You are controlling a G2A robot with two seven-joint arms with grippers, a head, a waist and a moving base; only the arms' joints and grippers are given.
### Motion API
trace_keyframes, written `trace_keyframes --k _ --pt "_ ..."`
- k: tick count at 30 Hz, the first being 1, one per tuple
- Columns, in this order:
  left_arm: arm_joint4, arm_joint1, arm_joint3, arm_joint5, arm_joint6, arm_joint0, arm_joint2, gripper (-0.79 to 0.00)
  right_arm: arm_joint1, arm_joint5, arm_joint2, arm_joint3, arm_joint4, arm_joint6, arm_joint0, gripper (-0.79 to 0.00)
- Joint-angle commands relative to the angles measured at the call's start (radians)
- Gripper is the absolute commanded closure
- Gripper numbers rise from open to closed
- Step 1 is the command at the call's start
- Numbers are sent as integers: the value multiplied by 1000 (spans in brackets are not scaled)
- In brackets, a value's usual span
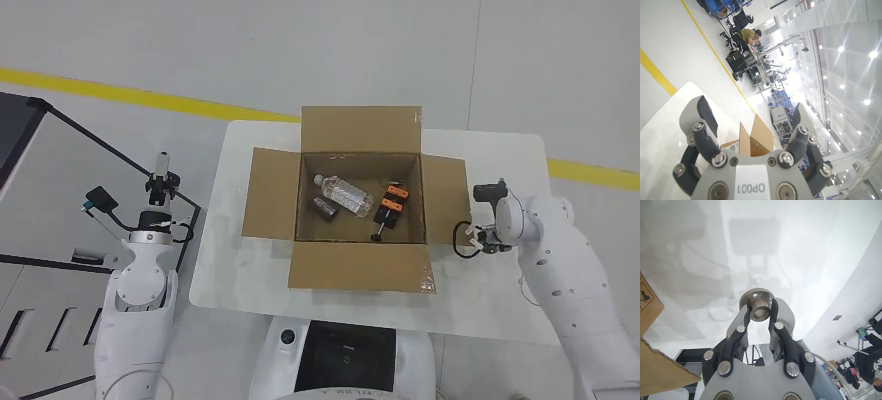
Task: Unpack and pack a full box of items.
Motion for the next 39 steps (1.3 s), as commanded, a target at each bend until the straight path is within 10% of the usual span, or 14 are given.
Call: trace_keyframes --k 1,17,39 --pt "0 0 0 0 0 0 0 -785 1 3 15 -5 1 6 2 0" --pt "0 0 0 0 0 0 0 -785 39 -108 177 -220 17 51 71 0" --pt "0 0 0 0 0 0 0 -785 -85 -84 -393 -174 310 34 477 0"
